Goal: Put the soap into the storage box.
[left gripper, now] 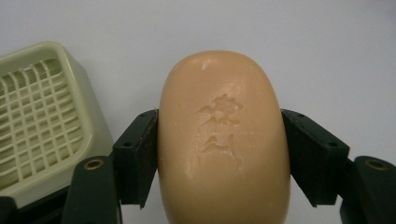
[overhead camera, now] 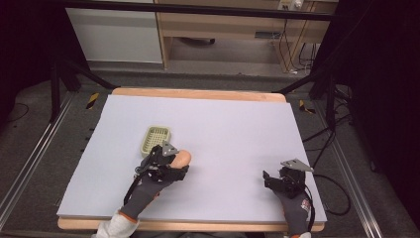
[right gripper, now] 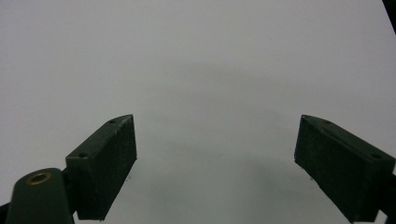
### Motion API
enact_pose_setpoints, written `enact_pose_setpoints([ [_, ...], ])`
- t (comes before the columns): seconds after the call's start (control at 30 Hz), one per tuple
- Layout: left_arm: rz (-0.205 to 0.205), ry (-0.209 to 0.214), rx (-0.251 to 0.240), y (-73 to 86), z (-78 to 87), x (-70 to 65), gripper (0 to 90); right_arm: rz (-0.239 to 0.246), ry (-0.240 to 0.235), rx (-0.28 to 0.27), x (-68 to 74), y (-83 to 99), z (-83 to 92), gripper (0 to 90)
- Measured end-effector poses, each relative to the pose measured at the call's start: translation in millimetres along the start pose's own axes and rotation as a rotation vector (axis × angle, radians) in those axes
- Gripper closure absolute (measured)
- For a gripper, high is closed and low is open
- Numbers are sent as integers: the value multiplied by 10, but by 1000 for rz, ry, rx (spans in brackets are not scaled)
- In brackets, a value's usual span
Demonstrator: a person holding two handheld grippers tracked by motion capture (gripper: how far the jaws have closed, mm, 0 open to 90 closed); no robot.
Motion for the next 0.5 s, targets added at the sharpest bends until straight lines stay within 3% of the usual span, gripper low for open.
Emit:
enact_pose_setpoints([
  [0.5,48,-18,-39,-47,108,201,312,6,-2,0,23,-14,-13,131],
])
Point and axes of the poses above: each handheld gripper's, and its own axes: z roughly backward along the jaws, y roughly out of its underside, x roughly to its left, the point moved 7 cm from there along -z, roughly forward along the jaws
